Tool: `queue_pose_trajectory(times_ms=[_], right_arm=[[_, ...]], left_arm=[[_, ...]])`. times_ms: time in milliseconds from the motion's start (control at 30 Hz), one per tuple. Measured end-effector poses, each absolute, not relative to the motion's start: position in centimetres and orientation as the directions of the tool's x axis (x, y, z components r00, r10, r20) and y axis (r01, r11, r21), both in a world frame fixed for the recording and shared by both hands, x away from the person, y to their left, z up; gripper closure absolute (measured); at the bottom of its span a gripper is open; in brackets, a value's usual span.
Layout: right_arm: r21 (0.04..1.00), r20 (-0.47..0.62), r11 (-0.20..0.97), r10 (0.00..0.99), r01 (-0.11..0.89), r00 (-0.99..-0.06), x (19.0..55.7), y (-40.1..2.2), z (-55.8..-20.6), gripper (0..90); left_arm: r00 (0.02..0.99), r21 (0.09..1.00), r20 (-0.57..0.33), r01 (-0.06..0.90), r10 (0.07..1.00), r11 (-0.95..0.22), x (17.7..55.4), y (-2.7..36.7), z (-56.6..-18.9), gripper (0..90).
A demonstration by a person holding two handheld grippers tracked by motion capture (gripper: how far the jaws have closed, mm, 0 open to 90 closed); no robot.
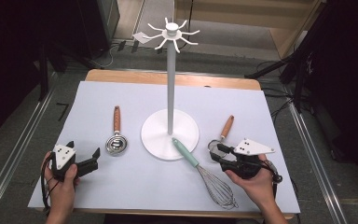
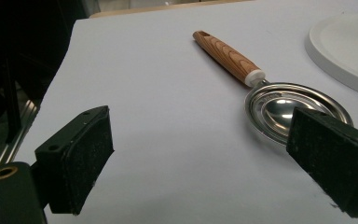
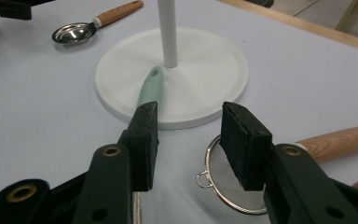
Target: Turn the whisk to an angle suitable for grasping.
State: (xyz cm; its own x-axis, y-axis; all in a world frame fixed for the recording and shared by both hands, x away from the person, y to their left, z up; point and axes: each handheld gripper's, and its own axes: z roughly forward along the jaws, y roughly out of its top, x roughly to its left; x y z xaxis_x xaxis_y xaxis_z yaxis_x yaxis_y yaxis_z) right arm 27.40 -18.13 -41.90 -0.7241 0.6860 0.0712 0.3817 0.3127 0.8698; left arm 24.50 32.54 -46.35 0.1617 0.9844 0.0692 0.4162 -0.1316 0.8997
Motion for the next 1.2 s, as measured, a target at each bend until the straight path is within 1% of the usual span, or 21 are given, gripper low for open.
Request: queue_pose_trajectory(times_ms=[333, 500, 933, 967, 1067, 1167, 1200], right_arm=[[0.846, 0.071, 0.352, 0.669, 0.400, -0.740, 27.9, -16.1, -41.9, 60.9], [0.820, 0.089, 0.378, 0.658, 0.430, -0.748, 28.3, -15.1, -42.0, 62.8], [0.769, 0.085, 0.439, 0.651, 0.466, -0.754, 29.1, -13.3, -42.5, 63.6], [0.755, 0.102, 0.446, 0.645, 0.481, -0.757, 29.2, -13.0, -42.6, 65.6], [0.746, 0.107, 0.455, 0.639, 0.486, -0.762, 29.3, -12.7, -42.6, 65.9], [0.707, 0.131, 0.475, 0.640, 0.524, -0.757, 29.5, -12.0, -42.8, 66.2], [0.707, 0.131, 0.475, 0.640, 0.524, -0.757, 29.5, -12.0, -42.8, 66.2]], left_arm=[[0.163, 0.900, 0.069, 0.415, 0.984, -0.132, 24.4, 32.6, -46.3, 7.7], [0.163, 0.901, 0.071, 0.413, 0.984, -0.134, 24.4, 32.6, -46.3, 7.7], [0.164, 0.902, 0.071, 0.411, 0.984, -0.133, 24.4, 32.6, -46.3, 7.7], [0.164, 0.902, 0.071, 0.411, 0.984, -0.133, 24.4, 32.6, -46.3, 7.7], [0.164, 0.902, 0.071, 0.412, 0.984, -0.133, 24.4, 32.6, -46.3, 7.7], [0.164, 0.902, 0.071, 0.411, 0.984, -0.134, 24.4, 32.6, -46.3, 7.7], [0.164, 0.902, 0.071, 0.411, 0.984, -0.134, 24.4, 32.6, -46.3, 7.7]])
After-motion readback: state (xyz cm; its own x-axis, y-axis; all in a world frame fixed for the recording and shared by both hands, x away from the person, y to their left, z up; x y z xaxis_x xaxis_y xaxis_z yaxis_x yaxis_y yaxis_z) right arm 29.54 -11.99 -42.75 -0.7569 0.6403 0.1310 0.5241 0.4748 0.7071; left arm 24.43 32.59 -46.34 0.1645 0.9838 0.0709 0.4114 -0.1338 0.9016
